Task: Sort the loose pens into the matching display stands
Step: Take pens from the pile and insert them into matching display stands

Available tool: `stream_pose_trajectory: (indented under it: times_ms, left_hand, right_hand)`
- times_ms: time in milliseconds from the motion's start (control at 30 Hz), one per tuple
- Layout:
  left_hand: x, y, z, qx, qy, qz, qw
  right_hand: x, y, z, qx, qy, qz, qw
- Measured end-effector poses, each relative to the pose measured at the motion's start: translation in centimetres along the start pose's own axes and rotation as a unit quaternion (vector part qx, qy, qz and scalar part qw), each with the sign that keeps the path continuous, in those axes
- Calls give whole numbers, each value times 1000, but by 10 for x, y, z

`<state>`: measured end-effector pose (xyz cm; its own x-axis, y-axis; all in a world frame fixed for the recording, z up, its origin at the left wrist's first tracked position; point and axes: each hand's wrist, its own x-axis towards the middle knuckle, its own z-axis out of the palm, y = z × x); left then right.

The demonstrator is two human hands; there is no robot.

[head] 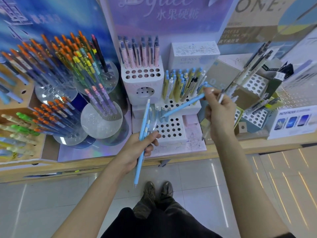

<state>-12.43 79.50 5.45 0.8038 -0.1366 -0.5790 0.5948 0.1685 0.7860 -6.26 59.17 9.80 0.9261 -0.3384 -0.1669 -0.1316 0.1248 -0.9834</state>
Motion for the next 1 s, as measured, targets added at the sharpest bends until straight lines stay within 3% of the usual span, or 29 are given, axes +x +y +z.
stream_pose_trajectory:
  times_ms: [100,267,600,767,1000]
  left_hand:
    - [2,3,-5,-7,27,16,999]
    - [3,11,-6,-12,37,41,998]
    - [3,13,-5,-36,46,40,998]
    - [6,12,-1,-77,55,26,995]
    - [7,13,-5,-110,38,36,993]
  right_hand:
    - [6,7,-3,-92,10,-74,993]
    - [4,42,9,-194,-39,-106,974]
    - [15,47,5,-234,-42,-140,961]
    - [16,45,18,-313,-127,-236,911]
    - [23,54,15,-348,-107,-272,891]
